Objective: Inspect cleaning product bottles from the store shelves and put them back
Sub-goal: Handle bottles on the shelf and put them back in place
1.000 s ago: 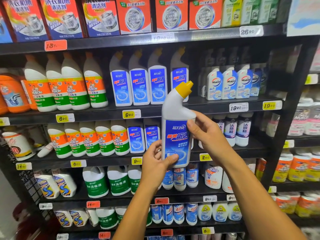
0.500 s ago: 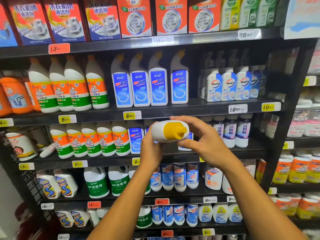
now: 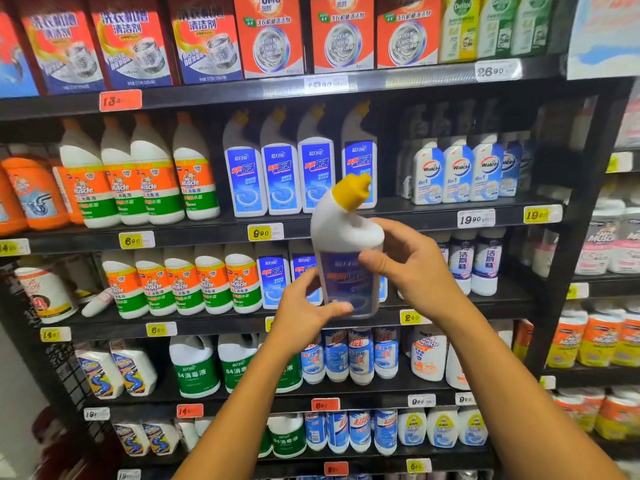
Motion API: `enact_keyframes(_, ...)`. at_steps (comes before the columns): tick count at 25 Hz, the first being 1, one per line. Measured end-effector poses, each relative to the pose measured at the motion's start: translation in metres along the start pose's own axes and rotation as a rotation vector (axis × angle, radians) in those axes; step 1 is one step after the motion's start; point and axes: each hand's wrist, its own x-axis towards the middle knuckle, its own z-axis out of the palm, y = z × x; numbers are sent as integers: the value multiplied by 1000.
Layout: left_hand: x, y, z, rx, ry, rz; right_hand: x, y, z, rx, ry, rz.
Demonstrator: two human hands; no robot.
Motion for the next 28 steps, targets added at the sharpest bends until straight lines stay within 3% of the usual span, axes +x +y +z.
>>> enact_keyframes(8, -12, 22, -7, -282, -213, -142, 17, -12, -7, 151, 144, 163)
enact_keyframes(17, -17, 41, -7, -418, -181, -170, 27, -22, -14, 106, 56, 218)
enact_keyframes(22, -17, 71, -3, -482, -204, -216, 38, -27, -17, 25, 112, 287)
enact_keyframes(28, -14, 104, 2, -392, -183, -275, 43, -26, -20, 49, 145, 461)
